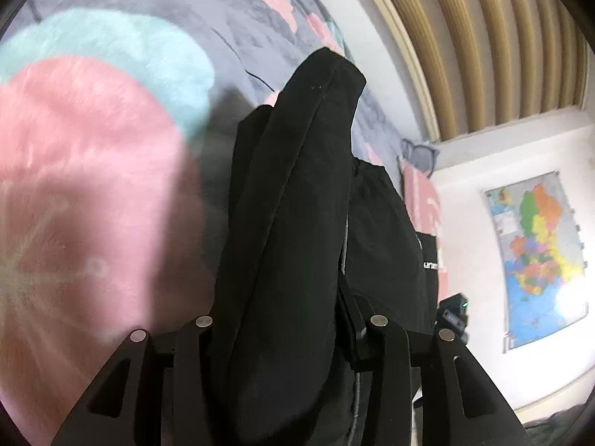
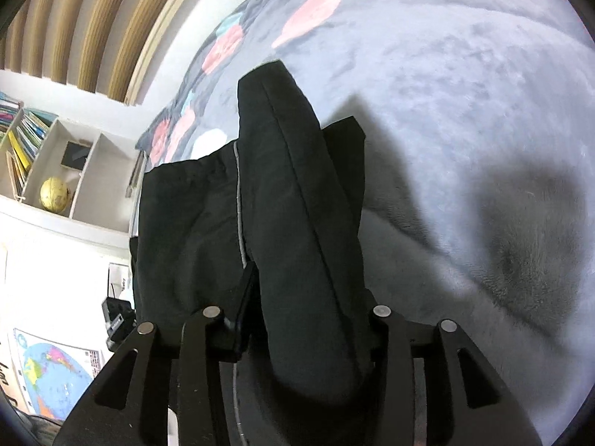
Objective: Fold large clothes
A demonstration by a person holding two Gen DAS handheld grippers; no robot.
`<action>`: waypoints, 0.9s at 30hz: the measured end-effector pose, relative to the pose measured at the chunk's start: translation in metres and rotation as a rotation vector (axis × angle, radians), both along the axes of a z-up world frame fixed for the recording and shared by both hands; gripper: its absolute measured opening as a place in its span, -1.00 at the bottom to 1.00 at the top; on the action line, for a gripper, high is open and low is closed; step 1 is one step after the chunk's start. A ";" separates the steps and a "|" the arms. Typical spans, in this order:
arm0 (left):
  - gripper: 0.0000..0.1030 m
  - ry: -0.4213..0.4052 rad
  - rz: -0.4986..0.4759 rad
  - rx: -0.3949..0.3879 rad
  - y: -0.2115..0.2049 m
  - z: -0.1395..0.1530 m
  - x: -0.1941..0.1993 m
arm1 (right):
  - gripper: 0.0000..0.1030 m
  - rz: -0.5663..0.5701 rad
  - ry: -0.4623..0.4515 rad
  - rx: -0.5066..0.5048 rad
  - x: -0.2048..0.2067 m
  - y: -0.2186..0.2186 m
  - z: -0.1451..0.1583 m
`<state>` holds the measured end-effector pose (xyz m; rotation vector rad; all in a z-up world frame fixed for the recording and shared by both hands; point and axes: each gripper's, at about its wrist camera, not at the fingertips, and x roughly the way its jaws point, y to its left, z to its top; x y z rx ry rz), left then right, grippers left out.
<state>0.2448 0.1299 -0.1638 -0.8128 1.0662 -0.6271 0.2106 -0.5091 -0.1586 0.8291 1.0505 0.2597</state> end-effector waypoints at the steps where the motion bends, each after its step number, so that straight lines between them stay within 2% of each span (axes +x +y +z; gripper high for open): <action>1: -0.13 -0.010 0.008 -0.012 0.002 -0.007 0.000 | -0.07 -0.002 -0.006 -0.005 -0.002 -0.002 -0.002; 5: -0.09 -0.051 0.049 -0.031 0.010 -0.014 -0.010 | 0.02 -0.032 -0.044 -0.069 -0.016 -0.003 0.000; 8: -0.09 -0.094 0.082 0.010 0.017 -0.006 -0.024 | 0.17 -0.086 -0.059 -0.157 -0.032 0.003 0.014; 9: -0.09 -0.109 0.090 0.037 0.017 -0.001 -0.029 | 0.17 -0.104 -0.073 -0.208 -0.044 0.005 0.022; 13: -0.10 -0.232 0.148 0.251 0.016 0.045 -0.070 | 0.18 -0.120 -0.119 -0.393 -0.072 0.018 0.060; 17: -0.10 -0.343 0.166 0.384 0.003 0.089 -0.102 | 0.18 -0.085 -0.234 -0.467 -0.087 0.047 0.102; 20: -0.10 -0.445 0.091 0.426 -0.033 0.121 -0.119 | 0.18 -0.011 -0.261 -0.507 -0.085 0.086 0.113; 23: -0.09 -0.517 0.032 0.503 -0.074 0.134 -0.127 | 0.18 0.078 -0.238 -0.556 -0.064 0.147 0.107; 24: -0.09 -0.519 0.018 0.515 -0.086 0.133 -0.126 | 0.18 0.095 -0.216 -0.572 -0.057 0.163 0.100; 27: -0.09 -0.425 -0.064 0.546 -0.122 0.106 -0.114 | 0.18 0.141 -0.123 -0.615 -0.035 0.193 0.071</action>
